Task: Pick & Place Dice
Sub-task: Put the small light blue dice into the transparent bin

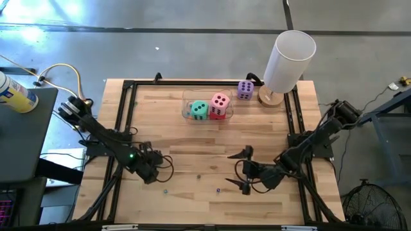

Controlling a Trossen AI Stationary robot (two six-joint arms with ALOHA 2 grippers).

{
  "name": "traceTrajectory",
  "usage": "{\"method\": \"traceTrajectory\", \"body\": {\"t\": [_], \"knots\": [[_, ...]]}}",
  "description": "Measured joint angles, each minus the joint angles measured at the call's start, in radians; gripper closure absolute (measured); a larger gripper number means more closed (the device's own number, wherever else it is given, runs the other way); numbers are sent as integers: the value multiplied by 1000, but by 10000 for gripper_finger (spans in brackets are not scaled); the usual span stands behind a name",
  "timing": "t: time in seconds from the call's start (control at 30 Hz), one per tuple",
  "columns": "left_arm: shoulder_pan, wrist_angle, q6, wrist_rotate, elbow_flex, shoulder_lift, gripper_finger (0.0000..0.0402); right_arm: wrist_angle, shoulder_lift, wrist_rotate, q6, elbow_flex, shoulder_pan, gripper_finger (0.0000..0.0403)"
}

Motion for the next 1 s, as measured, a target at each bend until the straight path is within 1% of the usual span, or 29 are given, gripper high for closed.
{"method": "traceTrajectory", "body": {"t": [0.17, 0.3, 0.63, 0.83, 1.0], "knots": [[-8, 27, -1, -14, 0, 39, 259, 3, 0, -7, 0, -8, -14, 7], [-2, 36, -3, 0, 0, 58, 259, 7, 0, -8, 1, -28, -35, 7], [34, 63, 23, 5, 0, 60, 259, 22, 0, -26, 8, -48, -55, 7], [53, 63, 49, 46, 0, 60, 259, 22, 0, -26, 8, -48, -55, 7], [67, 63, 61, 45, 0, 60, 259, 22, 0, -26, 8, -48, -55, 7]]}}
